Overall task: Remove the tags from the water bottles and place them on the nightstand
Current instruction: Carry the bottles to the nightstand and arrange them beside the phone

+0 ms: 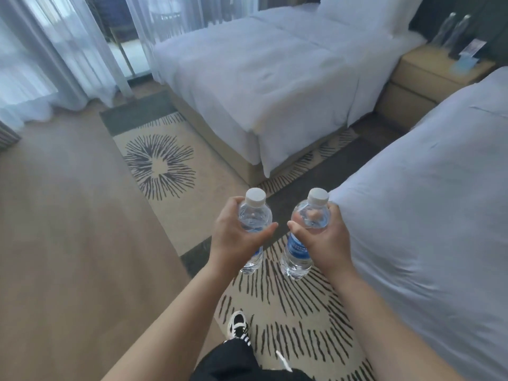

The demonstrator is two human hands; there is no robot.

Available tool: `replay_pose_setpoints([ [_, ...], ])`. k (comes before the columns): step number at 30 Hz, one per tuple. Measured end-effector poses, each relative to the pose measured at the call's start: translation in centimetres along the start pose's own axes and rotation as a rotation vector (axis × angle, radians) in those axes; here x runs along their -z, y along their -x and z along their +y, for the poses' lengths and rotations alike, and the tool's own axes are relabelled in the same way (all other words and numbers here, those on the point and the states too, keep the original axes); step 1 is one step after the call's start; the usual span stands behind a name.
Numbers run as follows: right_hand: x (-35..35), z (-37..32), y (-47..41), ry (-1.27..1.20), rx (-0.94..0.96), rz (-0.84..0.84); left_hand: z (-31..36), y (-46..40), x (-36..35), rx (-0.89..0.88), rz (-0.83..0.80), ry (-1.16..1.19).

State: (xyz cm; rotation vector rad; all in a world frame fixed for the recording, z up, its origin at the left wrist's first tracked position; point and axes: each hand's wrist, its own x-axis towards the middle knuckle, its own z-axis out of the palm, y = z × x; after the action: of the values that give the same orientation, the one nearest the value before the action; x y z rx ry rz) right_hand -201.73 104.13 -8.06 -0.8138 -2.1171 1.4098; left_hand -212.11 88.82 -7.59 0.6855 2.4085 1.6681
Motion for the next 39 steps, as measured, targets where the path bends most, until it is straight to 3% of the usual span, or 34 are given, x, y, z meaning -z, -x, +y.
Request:
replay_pose_setpoints([
  [12, -1.1, 1.6, -24.1, -0.014, -0.118, 0.205, -0.8, -26.5, -9.1, -0.013, -0.142, -0.020],
  [23, 6.1, 7.1, -51.7, 0.037, -0.148, 0.337, 3.2, -51.1, -27.5, -0.101, -0.297, -0.033],
  [39, 20.1, 15.7, -79.9, 0.040, -0.346, 0.638, 9.3, -78.7, -55.2, -0.211, -0.578, -0.009],
])
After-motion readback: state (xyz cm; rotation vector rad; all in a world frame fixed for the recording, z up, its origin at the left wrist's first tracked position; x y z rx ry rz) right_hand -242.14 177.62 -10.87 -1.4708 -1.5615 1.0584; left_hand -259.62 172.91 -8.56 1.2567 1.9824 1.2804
